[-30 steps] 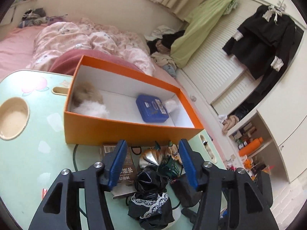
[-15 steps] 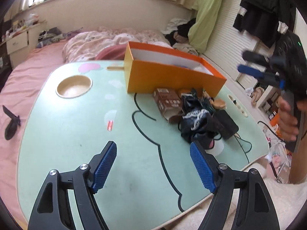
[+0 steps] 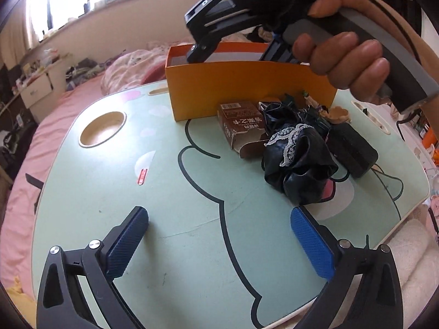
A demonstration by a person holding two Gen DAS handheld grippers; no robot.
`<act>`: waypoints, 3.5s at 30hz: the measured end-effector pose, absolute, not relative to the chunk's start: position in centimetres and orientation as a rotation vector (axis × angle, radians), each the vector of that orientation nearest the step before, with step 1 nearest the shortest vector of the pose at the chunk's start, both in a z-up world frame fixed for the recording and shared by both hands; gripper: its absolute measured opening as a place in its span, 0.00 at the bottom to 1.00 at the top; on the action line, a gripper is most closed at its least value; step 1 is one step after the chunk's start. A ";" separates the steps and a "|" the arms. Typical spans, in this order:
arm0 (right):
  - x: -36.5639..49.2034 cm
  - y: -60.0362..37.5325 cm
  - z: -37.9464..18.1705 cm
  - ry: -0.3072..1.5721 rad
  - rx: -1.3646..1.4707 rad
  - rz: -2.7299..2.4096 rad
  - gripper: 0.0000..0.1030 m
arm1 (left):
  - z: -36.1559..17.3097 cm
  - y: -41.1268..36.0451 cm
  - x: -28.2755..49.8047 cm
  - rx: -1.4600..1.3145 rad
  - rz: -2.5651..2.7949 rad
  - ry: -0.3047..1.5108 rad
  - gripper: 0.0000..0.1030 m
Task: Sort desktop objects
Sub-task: 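Grasp the white fluffy ball in the box with the right tool, place on table, then grasp the brown fluffy ball in the box with the left tool, place on table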
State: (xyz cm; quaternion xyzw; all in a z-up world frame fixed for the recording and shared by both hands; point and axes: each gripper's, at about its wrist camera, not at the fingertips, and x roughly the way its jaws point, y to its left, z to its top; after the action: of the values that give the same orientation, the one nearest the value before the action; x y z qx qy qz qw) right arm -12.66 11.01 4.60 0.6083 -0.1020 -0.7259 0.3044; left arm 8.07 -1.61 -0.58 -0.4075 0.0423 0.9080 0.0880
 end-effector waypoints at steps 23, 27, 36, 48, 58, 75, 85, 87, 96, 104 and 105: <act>-3.5 19.5 9.6 -0.375 1.345 -1.945 0.26 | -0.3 -2.1 8.0 -1.205 2.703 0.124 1.00; -1.7 19.8 8.4 -0.340 1.242 -2.010 0.27 | -0.2 -2.5 8.1 -1.221 2.734 0.109 1.00; 3.3 24.6 9.6 -0.211 0.993 -2.324 0.66 | 0.6 -3.0 8.1 -1.198 2.820 0.104 1.00; 7.3 21.1 2.9 0.231 1.035 -2.509 0.78 | 6.9 -4.1 5.2 -1.012 2.937 0.106 1.00; 6.4 21.4 2.7 0.202 1.002 -2.566 0.84 | 10.6 -1.6 -5.5 -1.185 2.571 -0.023 0.34; 7.7 21.5 2.9 0.201 0.972 -2.572 0.84 | 2.1 5.0 -15.9 -1.666 2.503 0.782 0.44; 7.5 21.5 2.9 0.197 0.973 -2.574 0.85 | 5.2 2.9 -15.1 -1.548 2.436 0.428 0.16; 7.5 21.5 2.9 0.197 0.973 -2.574 0.85 | 6.7 2.4 -14.2 -1.471 2.436 0.314 0.16; 7.5 21.6 2.9 0.196 0.972 -2.574 0.85 | 11.8 -1.0 -5.1 -1.144 2.478 -0.043 0.16; 7.8 21.3 3.0 0.194 0.976 -2.591 0.85 | 5.1 -4.5 0.6 -1.173 2.600 -0.226 0.16; 7.9 21.4 3.0 0.184 0.976 -2.604 0.85 | 4.7 -4.8 1.1 -1.138 2.621 -0.248 0.16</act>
State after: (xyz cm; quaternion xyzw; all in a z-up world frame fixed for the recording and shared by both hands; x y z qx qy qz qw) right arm 7.94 21.44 3.00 0.3449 0.0648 -0.9197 0.1763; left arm 1.09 -4.81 4.69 -0.3930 -0.0858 0.9053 0.1362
